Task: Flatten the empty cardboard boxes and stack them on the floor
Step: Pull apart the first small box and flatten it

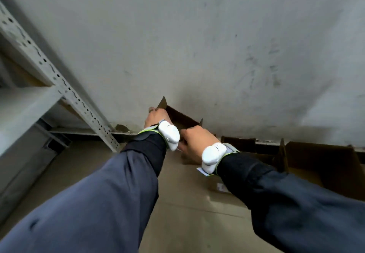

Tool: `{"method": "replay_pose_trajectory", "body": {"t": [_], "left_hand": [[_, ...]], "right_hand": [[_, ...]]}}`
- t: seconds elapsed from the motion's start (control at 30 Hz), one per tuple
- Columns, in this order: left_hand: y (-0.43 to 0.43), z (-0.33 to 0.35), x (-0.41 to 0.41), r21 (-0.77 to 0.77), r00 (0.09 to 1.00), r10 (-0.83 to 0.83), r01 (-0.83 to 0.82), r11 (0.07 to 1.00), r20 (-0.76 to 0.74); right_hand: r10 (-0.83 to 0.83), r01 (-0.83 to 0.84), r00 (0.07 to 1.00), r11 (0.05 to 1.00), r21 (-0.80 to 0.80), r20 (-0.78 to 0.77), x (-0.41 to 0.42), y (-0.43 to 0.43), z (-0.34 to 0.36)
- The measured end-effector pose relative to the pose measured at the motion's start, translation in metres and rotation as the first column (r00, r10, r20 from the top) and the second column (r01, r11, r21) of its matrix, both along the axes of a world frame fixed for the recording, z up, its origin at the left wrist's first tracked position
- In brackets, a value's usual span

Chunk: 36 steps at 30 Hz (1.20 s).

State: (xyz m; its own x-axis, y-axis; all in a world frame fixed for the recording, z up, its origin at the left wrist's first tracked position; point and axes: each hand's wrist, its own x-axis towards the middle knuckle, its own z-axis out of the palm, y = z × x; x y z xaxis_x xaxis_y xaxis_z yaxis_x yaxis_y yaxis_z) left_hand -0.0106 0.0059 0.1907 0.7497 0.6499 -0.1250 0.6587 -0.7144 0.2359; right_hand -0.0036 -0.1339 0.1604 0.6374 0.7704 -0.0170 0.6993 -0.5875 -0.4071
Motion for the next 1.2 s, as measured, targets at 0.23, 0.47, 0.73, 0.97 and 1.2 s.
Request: {"method": "replay_pose_trajectory", "body": {"t": [0.23, 0.47, 0.73, 0.97, 1.2], "left_hand": [[-0.04, 0.081, -0.005, 0.088, 0.961, -0.275, 0.272, 0.958, 0.02], [-0.065, 0.108, -0.021, -0.009, 0.798, -0.602, 0.602, 0.798, 0.014], [-0.098, 0.066, -0.031, -0.024, 0.825, -0.517, 0.536, 0.844, 0.228], [-0.133, 0.071, -0.032, 0.308, 0.792, -0.545, 0.465, 0.83, 0.275], [-0.147, 0.094, -0.038, 0.415, 0.654, -0.627, 0.475, 0.776, 0.424]], "right_hand": [[-0.302, 0.264, 0.93, 0.946, 0.19, 0.21, 0.012, -0.055, 0.076], [-0.52, 0.516, 0.841, 0.854, -0.063, -0.148, 0.011, -0.108, 0.083], [-0.515, 0.497, 0.854, 0.85, -0.173, -0.075, -0.004, -0.124, 0.085], [-0.62, 0.619, 0.783, 0.784, -0.035, -0.048, -0.004, -0.118, 0.089], [-0.649, 0.654, 0.756, 0.755, 0.048, -0.088, -0.003, -0.122, 0.091]]}}
